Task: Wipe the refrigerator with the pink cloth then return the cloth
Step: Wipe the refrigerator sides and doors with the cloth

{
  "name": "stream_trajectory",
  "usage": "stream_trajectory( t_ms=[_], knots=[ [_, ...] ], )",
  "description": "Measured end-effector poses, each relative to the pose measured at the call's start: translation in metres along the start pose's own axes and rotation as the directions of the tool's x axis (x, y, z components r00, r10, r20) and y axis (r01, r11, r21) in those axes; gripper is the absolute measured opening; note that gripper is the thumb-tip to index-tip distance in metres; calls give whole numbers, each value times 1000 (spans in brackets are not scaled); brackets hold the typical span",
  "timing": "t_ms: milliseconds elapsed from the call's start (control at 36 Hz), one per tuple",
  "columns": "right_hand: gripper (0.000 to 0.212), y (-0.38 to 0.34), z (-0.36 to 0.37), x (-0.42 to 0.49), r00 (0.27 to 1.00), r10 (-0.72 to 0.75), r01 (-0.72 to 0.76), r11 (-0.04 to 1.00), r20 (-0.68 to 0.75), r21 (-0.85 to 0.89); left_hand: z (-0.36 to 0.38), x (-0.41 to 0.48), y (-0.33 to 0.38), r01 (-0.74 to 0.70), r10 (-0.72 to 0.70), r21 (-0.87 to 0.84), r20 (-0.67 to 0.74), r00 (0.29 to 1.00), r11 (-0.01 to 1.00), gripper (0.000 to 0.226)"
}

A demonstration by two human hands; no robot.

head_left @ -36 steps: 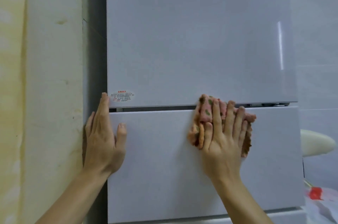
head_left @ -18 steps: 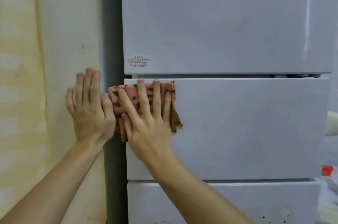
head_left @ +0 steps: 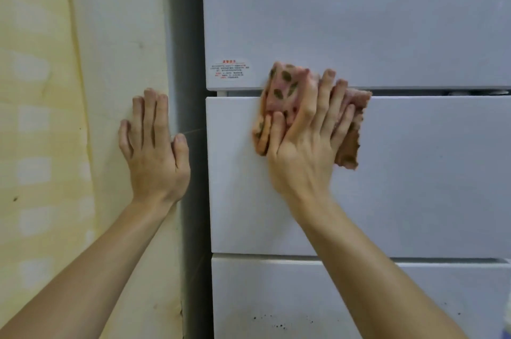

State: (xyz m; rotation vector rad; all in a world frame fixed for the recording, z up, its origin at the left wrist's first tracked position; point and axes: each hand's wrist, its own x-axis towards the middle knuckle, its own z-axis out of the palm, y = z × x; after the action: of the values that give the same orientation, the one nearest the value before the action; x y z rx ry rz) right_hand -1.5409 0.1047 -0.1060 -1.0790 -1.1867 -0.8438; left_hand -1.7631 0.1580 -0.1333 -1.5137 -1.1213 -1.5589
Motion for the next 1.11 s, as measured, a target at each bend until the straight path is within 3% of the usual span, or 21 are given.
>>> stream_trajectory(
  t_ms=[111,278,417,556,639,778,861,972,1111],
  knots=[
    [53,-34,16,-11,973,-218,219,976,77,-1,2,-1,-1,-10,10,-7,-23,1000,1000,68],
    [58,-31,15,-86,865,-440,448,894,243,23,1,0,-3,-33,33,-12,-43,999,999,65],
    [62,0,-3,-165,787,-504,537,844,356,9,-1,0,-1,-6,5,-28,-32,999,1000,66],
    [61,22,-16,-177,736,-539,583,812,410,21,-6,3,2,7,-8,-53,-5,1000,999,67],
    [67,18,-11,-153,745,-544,580,814,387,28,-7,3,2,10,-9,-58,6,1000,998,68],
    [62,-16,6,-65,911,-361,369,929,201,-3,-10,1,4,25,-23,-63,24,999,998,67],
    [55,-33,13,-20,955,-264,270,963,135,-26,-14,2,8,39,-36,-77,45,998,996,69],
    [55,-29,12,-37,936,-322,332,942,145,-52,-17,0,13,46,-43,-86,41,998,995,67],
    [58,6,-5,-119,836,-477,498,867,271,-13,-15,-10,25,-1,7,-116,51,999,993,64]
  ],
)
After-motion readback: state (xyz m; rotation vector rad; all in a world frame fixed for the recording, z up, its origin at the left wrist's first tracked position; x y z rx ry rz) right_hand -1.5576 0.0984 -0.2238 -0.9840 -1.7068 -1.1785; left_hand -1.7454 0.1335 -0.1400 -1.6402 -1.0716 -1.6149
